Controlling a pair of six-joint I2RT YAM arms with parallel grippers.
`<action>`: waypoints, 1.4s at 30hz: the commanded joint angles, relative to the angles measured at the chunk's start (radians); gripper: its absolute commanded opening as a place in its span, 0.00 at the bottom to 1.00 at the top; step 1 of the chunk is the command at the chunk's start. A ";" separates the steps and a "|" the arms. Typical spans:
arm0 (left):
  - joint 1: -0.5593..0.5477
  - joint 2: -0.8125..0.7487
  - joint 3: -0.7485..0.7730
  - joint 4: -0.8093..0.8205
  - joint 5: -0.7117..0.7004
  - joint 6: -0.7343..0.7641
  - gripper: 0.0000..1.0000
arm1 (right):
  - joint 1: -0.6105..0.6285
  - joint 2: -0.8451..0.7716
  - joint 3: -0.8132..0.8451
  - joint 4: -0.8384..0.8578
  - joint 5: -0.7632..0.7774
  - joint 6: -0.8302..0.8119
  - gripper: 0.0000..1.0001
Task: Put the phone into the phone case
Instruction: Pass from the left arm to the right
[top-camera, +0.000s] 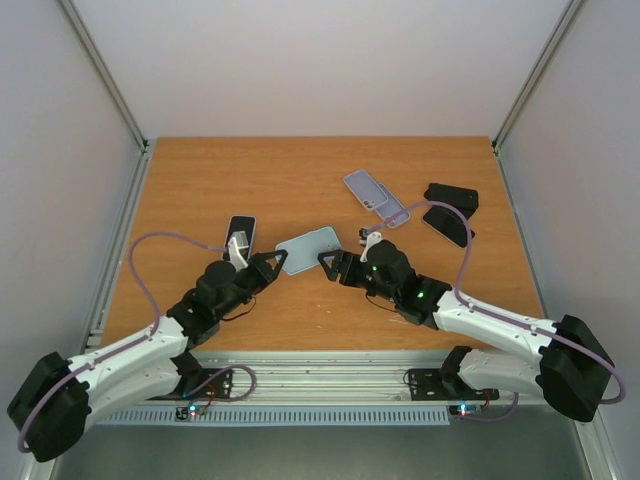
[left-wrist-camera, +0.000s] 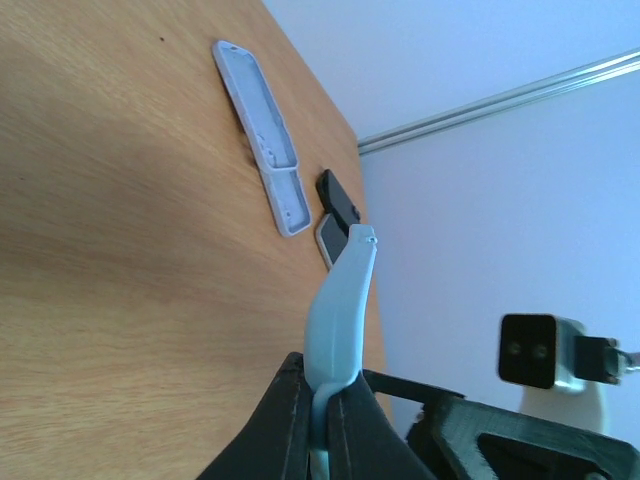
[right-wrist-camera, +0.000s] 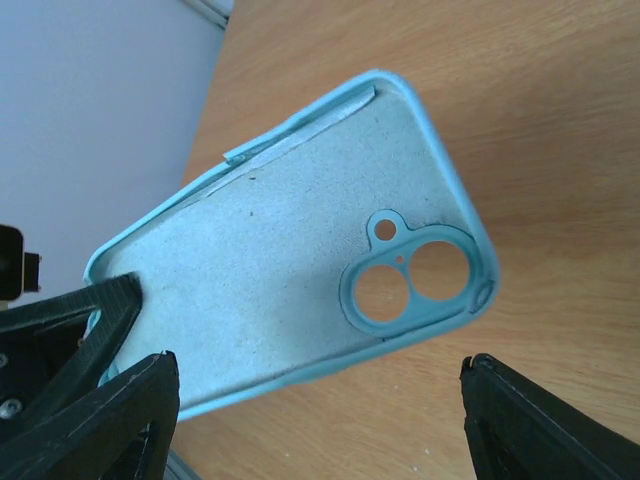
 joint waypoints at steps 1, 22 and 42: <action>-0.046 0.006 -0.013 0.188 -0.104 -0.034 0.00 | 0.010 0.037 -0.021 0.139 -0.006 0.078 0.77; -0.153 0.039 -0.073 0.308 -0.227 -0.121 0.00 | 0.009 0.076 -0.042 0.326 -0.071 0.078 0.26; -0.153 -0.182 -0.087 0.005 -0.231 0.005 0.41 | -0.099 0.058 0.113 0.024 -0.318 -0.168 0.01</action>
